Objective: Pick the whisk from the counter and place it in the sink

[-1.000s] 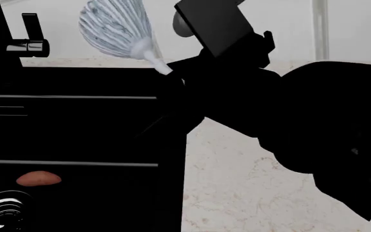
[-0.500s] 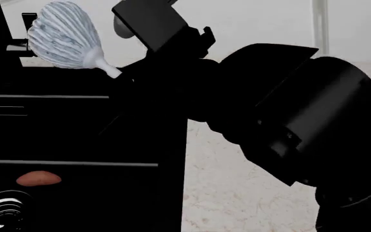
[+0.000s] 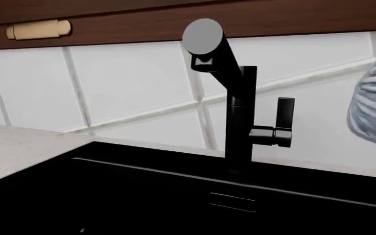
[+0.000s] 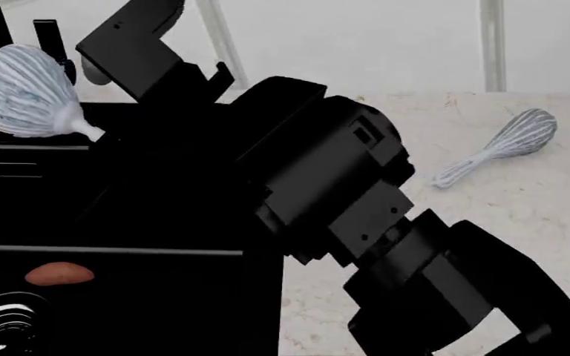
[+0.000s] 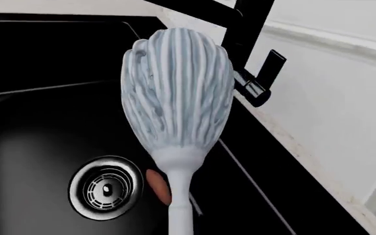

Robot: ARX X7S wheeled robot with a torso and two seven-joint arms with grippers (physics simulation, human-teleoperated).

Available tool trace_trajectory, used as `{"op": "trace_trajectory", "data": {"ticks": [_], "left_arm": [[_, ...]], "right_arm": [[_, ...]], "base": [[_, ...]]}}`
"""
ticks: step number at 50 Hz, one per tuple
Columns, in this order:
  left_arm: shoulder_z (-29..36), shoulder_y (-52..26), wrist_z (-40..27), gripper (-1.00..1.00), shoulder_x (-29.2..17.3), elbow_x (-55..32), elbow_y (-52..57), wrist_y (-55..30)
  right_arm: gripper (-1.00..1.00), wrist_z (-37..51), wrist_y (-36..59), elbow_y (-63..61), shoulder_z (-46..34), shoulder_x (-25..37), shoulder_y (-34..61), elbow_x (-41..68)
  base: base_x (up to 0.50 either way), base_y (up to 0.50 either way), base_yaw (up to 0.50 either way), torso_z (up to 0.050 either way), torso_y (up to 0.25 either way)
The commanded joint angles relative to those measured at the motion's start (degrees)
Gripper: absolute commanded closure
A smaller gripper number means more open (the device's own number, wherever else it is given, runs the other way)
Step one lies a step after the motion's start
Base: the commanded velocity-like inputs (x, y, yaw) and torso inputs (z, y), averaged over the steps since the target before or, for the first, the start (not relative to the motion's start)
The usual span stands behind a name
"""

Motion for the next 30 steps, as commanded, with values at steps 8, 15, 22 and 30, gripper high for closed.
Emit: {"op": "trace_trajectory", "data": {"ticks": [8, 15, 22, 30], "left_arm": [[0.4, -0.2, -0.2, -1.0, -0.1, 0.1, -1.1, 0.7], [0.6, -0.3, -0.4, -1.0, -0.2, 0.0, -1.1, 0.7], [0.4, -0.3, -0.6, -1.0, -0.4, -0.3, -0.6, 0.2], [0.3, -0.3, -0.6, -1.0, -0.6, -0.7, -0.4, 0.2]], "right_arm": [[1.0, 1.6, -13.8, 15.0, -16.5, -5.7, 3.2, 11.5], [1.0, 2.6, -15.7, 15.0, -23.9, -5.7, 3.5, 17.8], [1.0, 2.9, -14.9, 12.3, -27.0, -5.1, 2.8, 18.3], [1.0, 3.3, -12.6, 9.3, -30.1, -4.3, 1.2, 17.4]], "base": [[0.0, 0.0, 0.0, 0.0, 0.0], [0.0, 0.0, 0.0, 0.0, 0.0], [0.0, 0.0, 0.0, 0.0, 0.0], [0.0, 0.0, 0.0, 0.0, 0.0]]}}
